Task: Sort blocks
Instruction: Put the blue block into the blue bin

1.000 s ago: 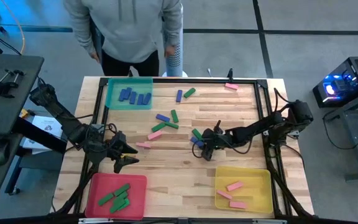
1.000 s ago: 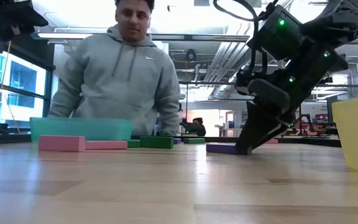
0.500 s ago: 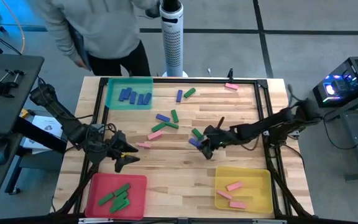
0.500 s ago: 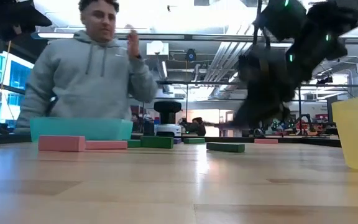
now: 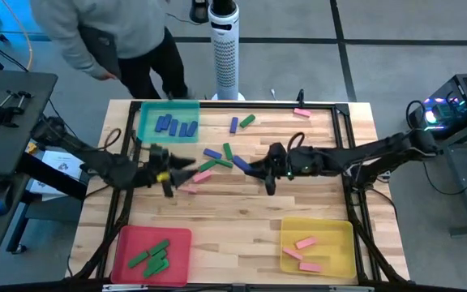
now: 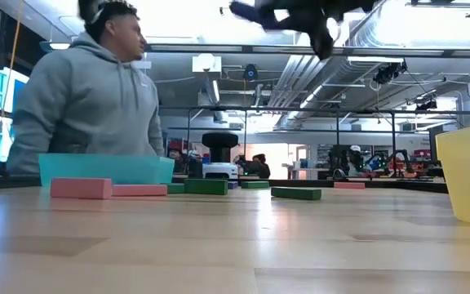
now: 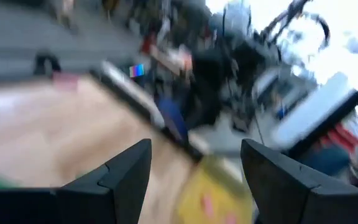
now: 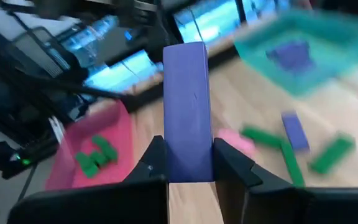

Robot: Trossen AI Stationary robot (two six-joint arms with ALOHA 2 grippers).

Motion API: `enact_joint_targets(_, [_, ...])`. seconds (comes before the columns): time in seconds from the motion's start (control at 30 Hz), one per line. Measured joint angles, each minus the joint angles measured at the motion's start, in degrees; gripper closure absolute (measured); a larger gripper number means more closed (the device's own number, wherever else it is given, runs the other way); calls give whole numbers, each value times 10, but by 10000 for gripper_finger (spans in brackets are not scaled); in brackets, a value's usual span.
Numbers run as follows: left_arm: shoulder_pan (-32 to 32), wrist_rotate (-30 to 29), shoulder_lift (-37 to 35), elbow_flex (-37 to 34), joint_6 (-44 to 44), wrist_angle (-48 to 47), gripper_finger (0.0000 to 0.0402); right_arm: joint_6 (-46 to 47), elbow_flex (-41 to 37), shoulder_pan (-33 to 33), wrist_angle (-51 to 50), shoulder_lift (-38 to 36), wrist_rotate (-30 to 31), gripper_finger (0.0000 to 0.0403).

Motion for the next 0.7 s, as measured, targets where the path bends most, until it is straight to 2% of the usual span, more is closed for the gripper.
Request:
enact_joint_targets(0.2, [82,-2,0,0,160,183,167,-63,77,-13,1,3,0,357])
enact_joint_targets(0.3, [118,1,2,0,182,264,167,-90,111,-18,2,3,0,357])
enact_joint_targets(0.33, [130,22,3,0,183,280,167,-97,120,-21,6,3,0,356])
enact_joint_targets(0.4, [153,101,6,0,193,290,167,-113,136,-24,23,3,-3,356])
enact_joint_targets(0.53, [184,232,45,20,220,281,164,-138,141,-33,115,12,-50,356])
enact_joint_targets(0.6, [190,268,74,39,249,282,158,-135,141,-39,156,23,-78,355])
enact_joint_targets(0.7, [198,289,114,67,258,283,140,-120,141,-44,212,54,-115,355])
